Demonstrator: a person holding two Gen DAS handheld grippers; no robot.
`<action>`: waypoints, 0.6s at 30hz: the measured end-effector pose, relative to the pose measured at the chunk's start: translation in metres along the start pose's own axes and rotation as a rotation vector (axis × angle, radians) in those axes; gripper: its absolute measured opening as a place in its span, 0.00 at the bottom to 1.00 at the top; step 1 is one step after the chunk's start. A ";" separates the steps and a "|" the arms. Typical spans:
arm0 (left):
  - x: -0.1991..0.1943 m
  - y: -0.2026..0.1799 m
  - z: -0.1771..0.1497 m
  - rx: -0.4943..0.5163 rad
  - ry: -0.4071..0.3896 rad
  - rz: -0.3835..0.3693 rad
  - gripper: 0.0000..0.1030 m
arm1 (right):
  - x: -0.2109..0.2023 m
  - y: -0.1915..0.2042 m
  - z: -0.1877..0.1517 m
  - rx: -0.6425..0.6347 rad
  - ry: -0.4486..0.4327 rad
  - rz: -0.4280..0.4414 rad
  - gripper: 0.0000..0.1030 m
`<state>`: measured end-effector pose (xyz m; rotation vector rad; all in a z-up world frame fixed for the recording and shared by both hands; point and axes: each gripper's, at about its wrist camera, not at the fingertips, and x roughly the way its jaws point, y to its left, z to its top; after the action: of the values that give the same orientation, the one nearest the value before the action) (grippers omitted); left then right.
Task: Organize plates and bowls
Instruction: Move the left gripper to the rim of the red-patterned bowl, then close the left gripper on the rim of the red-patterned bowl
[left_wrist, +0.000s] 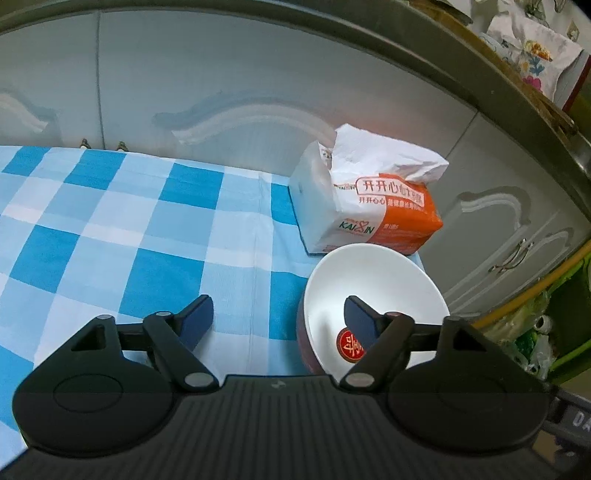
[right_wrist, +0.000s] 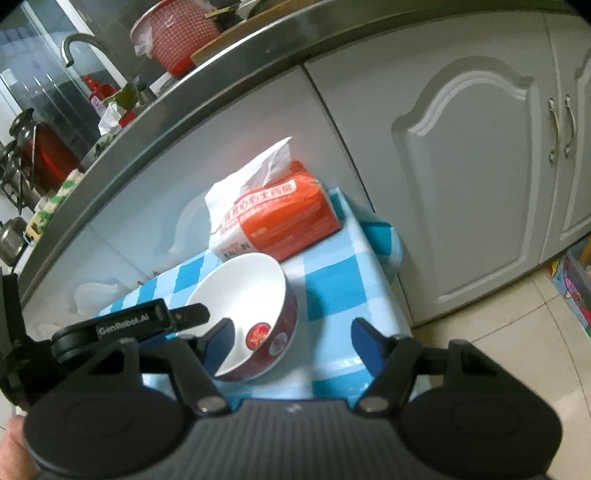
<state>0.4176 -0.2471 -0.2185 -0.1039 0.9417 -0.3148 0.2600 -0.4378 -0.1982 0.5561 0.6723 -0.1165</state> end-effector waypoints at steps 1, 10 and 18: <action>0.001 0.000 0.000 0.005 0.001 -0.001 0.88 | 0.003 0.000 0.000 0.001 0.005 0.002 0.64; 0.013 -0.004 0.000 0.045 0.017 -0.013 0.82 | 0.023 0.000 0.001 0.002 0.014 -0.005 0.56; 0.025 -0.003 0.001 0.053 0.036 -0.026 0.68 | 0.036 -0.003 0.000 0.015 0.024 -0.012 0.52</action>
<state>0.4313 -0.2576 -0.2373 -0.0620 0.9676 -0.3664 0.2871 -0.4375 -0.2216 0.5686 0.6989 -0.1257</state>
